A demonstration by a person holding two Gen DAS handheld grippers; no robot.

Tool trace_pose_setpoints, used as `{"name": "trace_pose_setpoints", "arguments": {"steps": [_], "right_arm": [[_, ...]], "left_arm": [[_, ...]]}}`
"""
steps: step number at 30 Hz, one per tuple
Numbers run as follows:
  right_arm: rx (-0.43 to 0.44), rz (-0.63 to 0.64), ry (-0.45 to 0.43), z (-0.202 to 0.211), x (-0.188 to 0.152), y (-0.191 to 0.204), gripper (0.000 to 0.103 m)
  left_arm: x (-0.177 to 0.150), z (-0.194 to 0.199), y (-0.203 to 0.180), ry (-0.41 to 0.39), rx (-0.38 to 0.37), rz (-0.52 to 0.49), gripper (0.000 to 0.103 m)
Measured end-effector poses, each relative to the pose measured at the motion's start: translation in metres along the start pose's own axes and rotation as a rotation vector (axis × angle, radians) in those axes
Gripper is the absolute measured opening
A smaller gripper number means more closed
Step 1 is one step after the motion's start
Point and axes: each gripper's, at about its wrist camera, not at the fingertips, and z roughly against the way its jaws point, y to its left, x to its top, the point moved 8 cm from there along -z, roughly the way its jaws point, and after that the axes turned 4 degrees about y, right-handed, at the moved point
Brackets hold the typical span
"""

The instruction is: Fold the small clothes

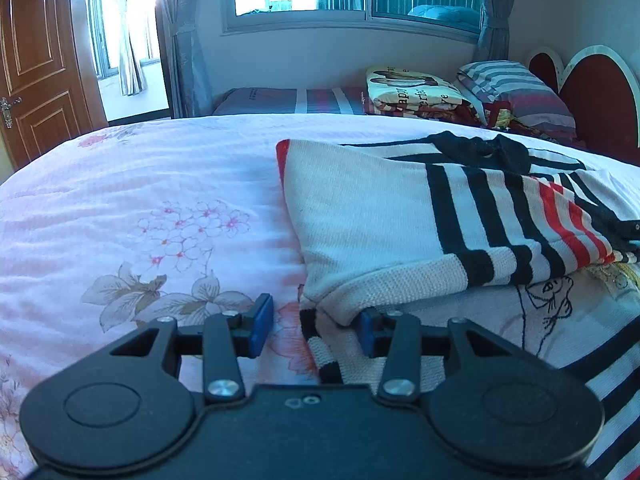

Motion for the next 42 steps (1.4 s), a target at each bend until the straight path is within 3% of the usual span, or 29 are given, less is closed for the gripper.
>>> {"name": "trace_pose_setpoints", "arguments": {"steps": [2,5,7,10,13,14,15,16,17,21,24,27,30,32,35,37,42], "right_arm": [[-0.015,-0.016,-0.003,0.004,0.003,-0.002,0.004],[-0.097,-0.022,-0.087,0.027,0.01,-0.01,0.004],[-0.068,-0.022,-0.119,0.036,0.012,-0.008,0.004],[-0.024,0.003,-0.117,0.032,0.013,0.005,0.003],[-0.019,0.043,-0.069,0.013,0.007,0.017,0.003],[-0.057,0.045,-0.017,0.001,0.001,0.015,0.003],[-0.056,0.04,-0.027,-0.002,-0.002,0.012,0.003],[-0.046,0.028,-0.034,-0.002,-0.002,0.011,0.003],[-0.041,0.025,-0.029,-0.001,-0.001,0.01,0.003],[-0.046,0.021,-0.041,0.005,0.004,0.011,0.003],[0.017,0.027,-0.105,0.012,0.02,0.032,0.003],[0.082,0.073,-0.089,-0.005,0.031,0.068,0.003],[0.115,0.135,-0.056,-0.031,0.03,0.096,0.003],[0.068,0.206,0.024,-0.06,0.014,0.103,0.003],[0.019,0.312,-0.012,-0.055,0.011,0.11,0.003],[0.002,0.313,-0.02,-0.049,0.013,0.112,0.003],[0.1,0.294,-0.068,-0.043,0.017,0.135,0.003]], "left_arm": [[0.0,0.011,0.002,-0.01,-0.005,-0.003,0.056],[0.0,0.046,0.006,-0.099,-0.031,-0.002,0.067],[0.007,0.06,0.001,-0.137,-0.065,0.019,0.065],[0.028,0.053,-0.029,-0.161,-0.116,-0.028,0.062],[0.037,0.018,-0.061,-0.113,-0.162,-0.052,0.062],[0.032,-0.002,-0.067,-0.05,-0.173,-0.051,0.062],[0.023,-0.021,-0.071,0.012,-0.174,-0.053,0.063],[0.019,-0.023,-0.074,-0.042,-0.169,-0.087,0.064],[0.018,-0.023,-0.076,-0.044,-0.161,-0.107,0.064],[0.021,-0.021,-0.075,-0.016,-0.174,-0.105,0.063],[0.032,-0.016,-0.073,-0.04,-0.178,-0.08,0.062],[0.047,-0.019,-0.075,-0.065,-0.182,-0.045,0.062],[0.045,-0.036,-0.077,-0.003,-0.137,-0.052,0.062],[0.039,-0.039,-0.078,-0.008,-0.129,-0.082,0.062],[0.034,-0.033,-0.073,-0.013,-0.133,-0.098,0.062],[0.036,-0.03,-0.069,-0.021,-0.135,-0.087,0.061],[0.052,-0.033,-0.062,-0.061,-0.138,-0.016,0.061]]}}
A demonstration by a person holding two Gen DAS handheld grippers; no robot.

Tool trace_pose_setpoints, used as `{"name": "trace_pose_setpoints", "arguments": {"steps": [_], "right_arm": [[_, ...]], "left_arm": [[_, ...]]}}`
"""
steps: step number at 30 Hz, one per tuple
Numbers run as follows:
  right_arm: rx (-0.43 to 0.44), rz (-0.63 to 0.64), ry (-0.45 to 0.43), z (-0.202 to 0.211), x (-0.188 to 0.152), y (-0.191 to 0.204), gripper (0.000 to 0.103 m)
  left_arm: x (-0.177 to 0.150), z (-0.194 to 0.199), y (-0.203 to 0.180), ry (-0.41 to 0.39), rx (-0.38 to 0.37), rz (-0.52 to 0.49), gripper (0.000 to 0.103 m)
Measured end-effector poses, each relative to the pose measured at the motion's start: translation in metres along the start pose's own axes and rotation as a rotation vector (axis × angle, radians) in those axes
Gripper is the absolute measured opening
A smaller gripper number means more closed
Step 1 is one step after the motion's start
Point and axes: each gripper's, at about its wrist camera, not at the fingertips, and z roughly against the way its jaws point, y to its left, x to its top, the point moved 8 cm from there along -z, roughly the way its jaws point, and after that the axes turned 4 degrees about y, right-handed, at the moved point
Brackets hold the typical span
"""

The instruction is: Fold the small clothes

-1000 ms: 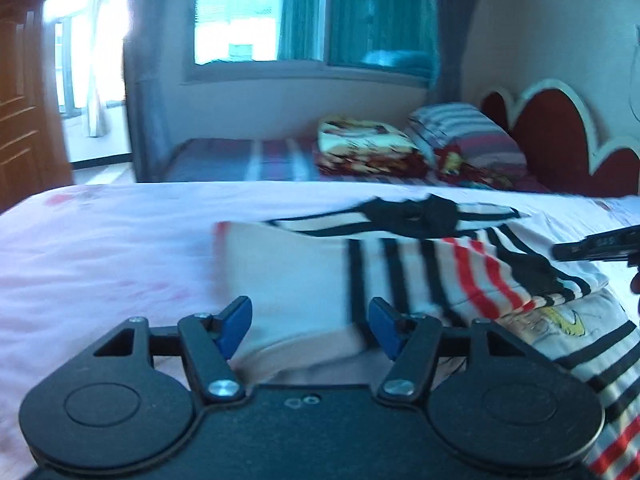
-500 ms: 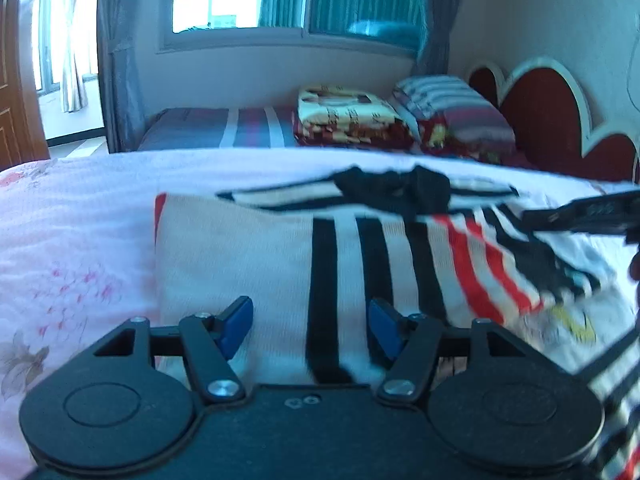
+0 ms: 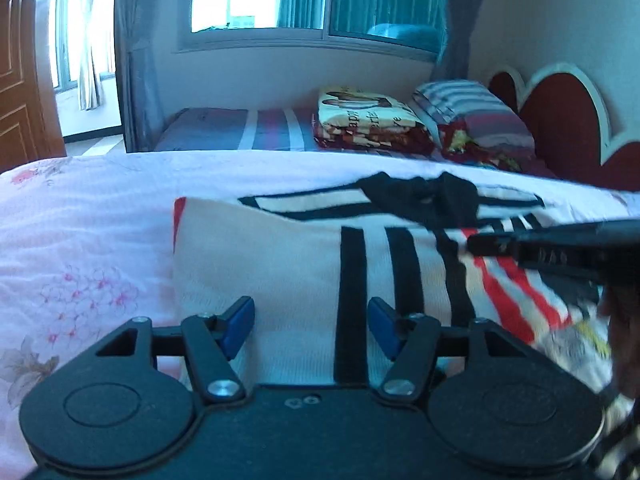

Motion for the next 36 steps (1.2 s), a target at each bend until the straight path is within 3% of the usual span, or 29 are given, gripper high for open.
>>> {"name": "trace_pose_setpoints", "arguments": {"steps": [3,6,10,12,15,18,22,24,26,30,33,36], "right_arm": [[-0.018,0.013,0.048,-0.021,-0.004,0.006,0.003],[-0.024,0.013,0.039,-0.022,-0.004,0.006,0.003],[-0.015,-0.039,0.027,-0.024,0.0,-0.003,0.003],[-0.019,-0.048,0.026,-0.027,0.0,-0.006,0.003],[-0.027,-0.045,0.016,-0.026,0.0,-0.007,0.003],[-0.043,-0.057,0.016,-0.029,0.001,-0.011,0.003],[-0.057,-0.066,0.027,-0.033,0.007,-0.011,0.003],[-0.052,-0.055,-0.007,-0.025,0.014,-0.005,0.003],[-0.022,-0.036,-0.033,-0.022,0.021,0.005,0.003],[0.011,-0.058,0.034,-0.041,0.016,0.016,0.003],[-0.019,-0.034,0.033,-0.036,0.007,0.006,0.003],[-0.205,-0.077,0.011,-0.008,-0.004,-0.044,0.003]], "left_arm": [[-0.002,-0.017,-0.002,0.057,0.054,-0.042,0.062],[0.001,-0.012,0.002,0.053,0.033,-0.044,0.059],[0.031,-0.013,0.02,-0.011,0.021,-0.02,0.059],[0.045,-0.029,0.028,0.009,-0.001,-0.012,0.061],[0.049,-0.07,0.047,0.102,-0.019,0.017,0.065],[0.053,-0.075,0.058,0.083,-0.059,0.036,0.066],[0.051,-0.071,0.051,0.082,-0.021,-0.001,0.066],[0.056,-0.056,0.043,0.045,0.023,-0.039,0.062],[0.058,-0.044,0.022,0.003,-0.021,-0.085,0.065],[0.044,-0.057,-0.01,0.054,-0.065,-0.118,0.066],[0.033,-0.057,-0.004,0.045,-0.019,-0.159,0.067],[0.026,-0.051,0.02,0.05,0.036,-0.143,0.07]]}}
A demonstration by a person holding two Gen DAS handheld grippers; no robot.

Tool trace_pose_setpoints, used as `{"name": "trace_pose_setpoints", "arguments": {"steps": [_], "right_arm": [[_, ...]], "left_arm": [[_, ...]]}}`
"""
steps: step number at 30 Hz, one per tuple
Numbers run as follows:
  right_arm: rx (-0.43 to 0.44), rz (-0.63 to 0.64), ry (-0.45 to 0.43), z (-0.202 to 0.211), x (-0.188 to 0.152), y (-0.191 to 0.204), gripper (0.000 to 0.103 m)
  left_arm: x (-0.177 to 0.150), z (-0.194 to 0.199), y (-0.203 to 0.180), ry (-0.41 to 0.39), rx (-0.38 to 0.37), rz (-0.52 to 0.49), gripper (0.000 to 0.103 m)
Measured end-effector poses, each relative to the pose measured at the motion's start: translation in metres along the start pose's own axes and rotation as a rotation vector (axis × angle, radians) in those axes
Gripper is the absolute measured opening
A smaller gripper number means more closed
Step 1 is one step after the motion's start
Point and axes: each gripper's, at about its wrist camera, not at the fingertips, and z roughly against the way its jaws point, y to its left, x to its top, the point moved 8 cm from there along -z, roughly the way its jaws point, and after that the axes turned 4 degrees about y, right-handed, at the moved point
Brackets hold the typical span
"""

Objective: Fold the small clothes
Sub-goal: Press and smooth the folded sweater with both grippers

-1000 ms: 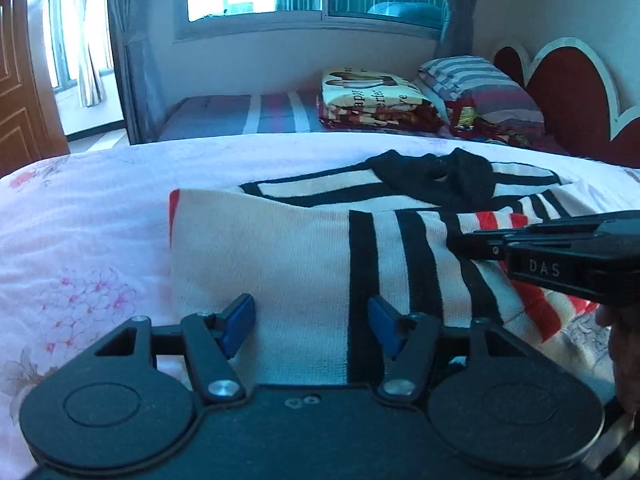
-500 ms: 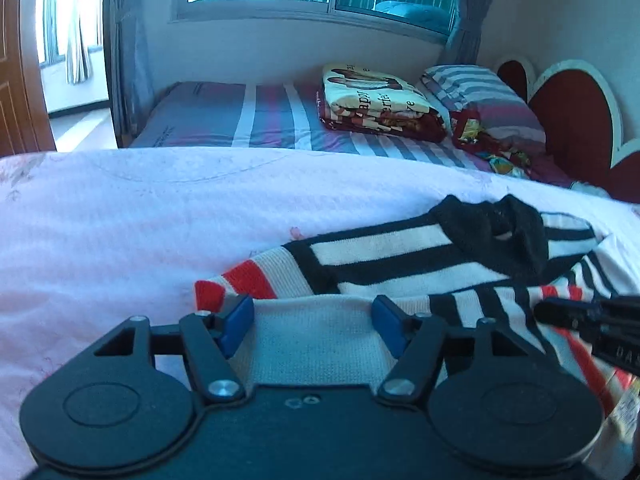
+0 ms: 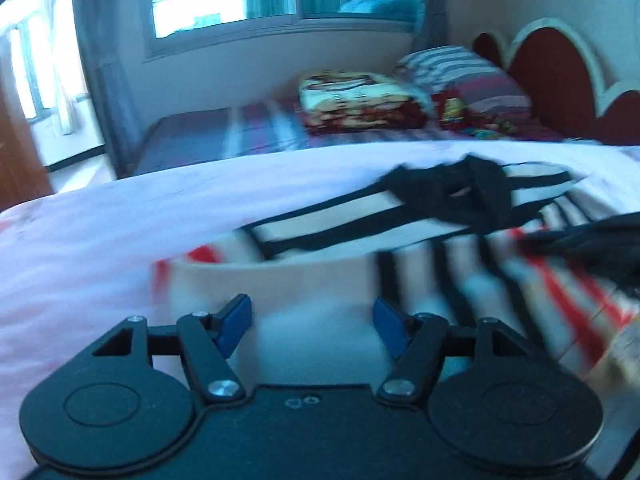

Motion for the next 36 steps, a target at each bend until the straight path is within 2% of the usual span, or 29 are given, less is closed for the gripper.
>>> {"name": "trace_pose_setpoints", "arguments": {"steps": [1,3,5,7,10,14,15,18,22,36], "right_arm": [[-0.029,-0.046,0.004,0.005,-0.006,-0.023,0.003],[0.045,-0.138,0.0,0.012,-0.015,-0.046,0.003],[0.051,-0.109,0.01,0.014,-0.014,-0.045,0.003],[0.045,-0.111,0.015,0.019,-0.009,-0.044,0.003],[0.047,-0.112,-0.024,0.041,-0.009,-0.047,0.003],[0.093,-0.11,-0.016,0.058,-0.022,-0.044,0.003],[0.098,-0.1,-0.009,0.06,-0.026,-0.043,0.003],[0.056,-0.067,0.025,0.057,-0.039,-0.046,0.003],[0.032,-0.03,0.006,0.06,-0.048,-0.054,0.003],[0.136,-0.039,-0.033,0.059,-0.054,-0.068,0.003]], "left_arm": [[-0.004,0.001,0.008,0.0,-0.02,0.03,0.07],[-0.006,0.002,0.012,-0.01,-0.043,0.057,0.07],[-0.004,0.001,0.007,-0.011,-0.014,0.03,0.071],[-0.002,0.005,0.006,-0.003,0.002,0.048,0.069],[-0.003,0.032,-0.002,-0.037,-0.002,0.071,0.066],[-0.013,0.058,-0.035,-0.063,-0.021,0.055,0.069],[-0.016,0.059,-0.043,-0.061,-0.015,0.044,0.073],[-0.033,0.047,-0.056,-0.004,0.039,0.051,0.075],[-0.043,0.051,-0.049,-0.012,0.091,0.099,0.077],[-0.049,0.052,-0.056,-0.033,0.202,0.069,0.082]]}}
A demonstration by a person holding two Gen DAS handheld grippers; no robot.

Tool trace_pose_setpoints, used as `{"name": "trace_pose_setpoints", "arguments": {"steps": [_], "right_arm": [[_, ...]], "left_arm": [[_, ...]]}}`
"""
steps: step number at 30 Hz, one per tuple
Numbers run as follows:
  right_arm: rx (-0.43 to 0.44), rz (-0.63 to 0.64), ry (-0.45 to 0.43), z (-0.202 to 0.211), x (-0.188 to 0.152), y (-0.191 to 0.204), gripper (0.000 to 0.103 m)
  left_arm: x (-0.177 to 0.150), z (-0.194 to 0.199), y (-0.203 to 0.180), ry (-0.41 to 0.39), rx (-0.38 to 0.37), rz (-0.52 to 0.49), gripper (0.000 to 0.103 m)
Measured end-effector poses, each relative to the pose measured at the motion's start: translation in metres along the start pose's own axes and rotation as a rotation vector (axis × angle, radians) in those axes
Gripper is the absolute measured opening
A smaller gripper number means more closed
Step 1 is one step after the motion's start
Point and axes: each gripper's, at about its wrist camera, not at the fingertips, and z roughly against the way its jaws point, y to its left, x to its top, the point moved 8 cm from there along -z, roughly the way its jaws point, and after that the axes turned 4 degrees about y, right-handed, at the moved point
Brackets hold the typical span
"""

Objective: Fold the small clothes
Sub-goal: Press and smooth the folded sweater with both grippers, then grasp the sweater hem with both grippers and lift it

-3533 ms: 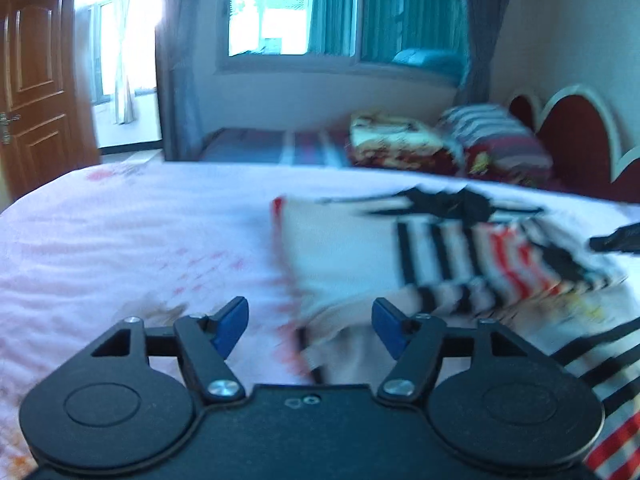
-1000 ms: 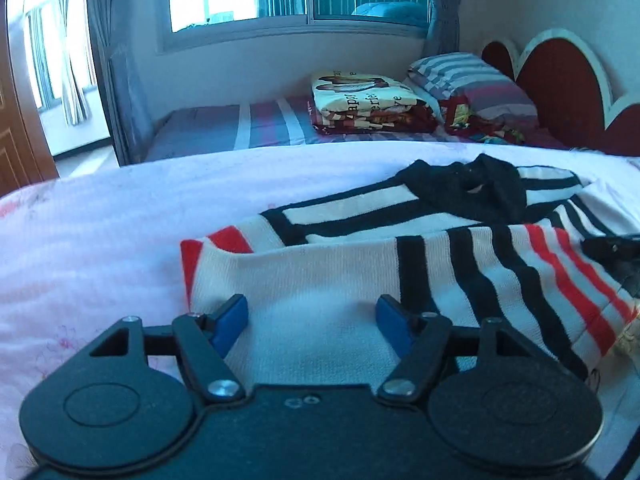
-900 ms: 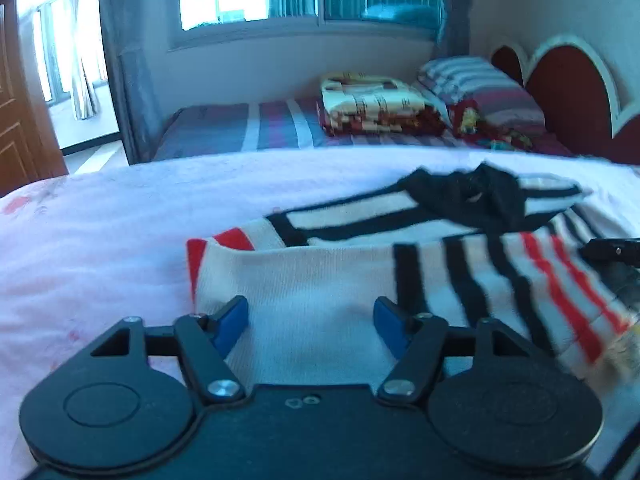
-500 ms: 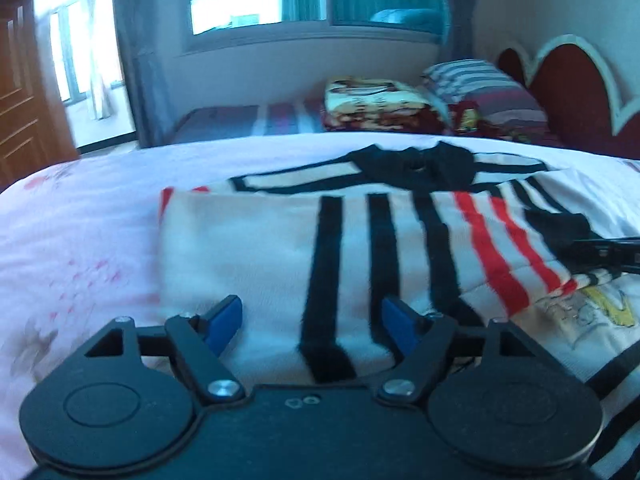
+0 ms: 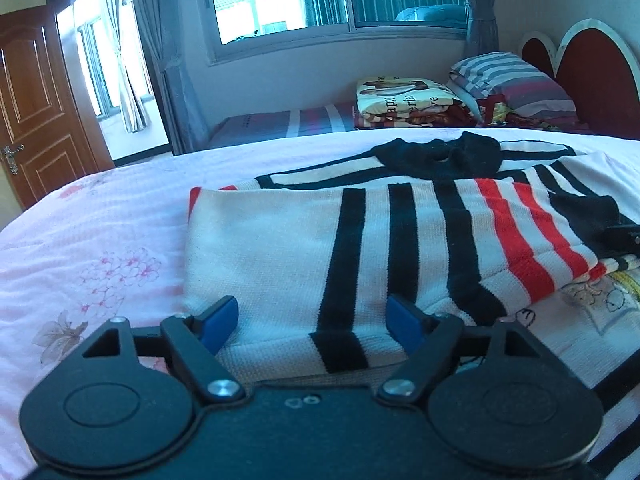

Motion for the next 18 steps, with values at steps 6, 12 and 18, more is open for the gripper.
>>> {"name": "trace_pose_setpoints", "arguments": {"steps": [6,12,18], "right_arm": [[0.0,0.01,0.008,0.0,0.001,0.0,0.003],[-0.04,0.104,0.064,0.005,0.006,0.009,0.003],[0.05,-0.02,0.029,0.093,-0.015,-0.009,0.004]], "left_arm": [[0.001,-0.002,0.001,0.016,-0.014,0.01,0.083],[0.009,0.005,0.006,0.074,0.016,-0.038,0.082],[-0.036,0.099,0.032,0.001,0.035,-0.035,0.093]]}}
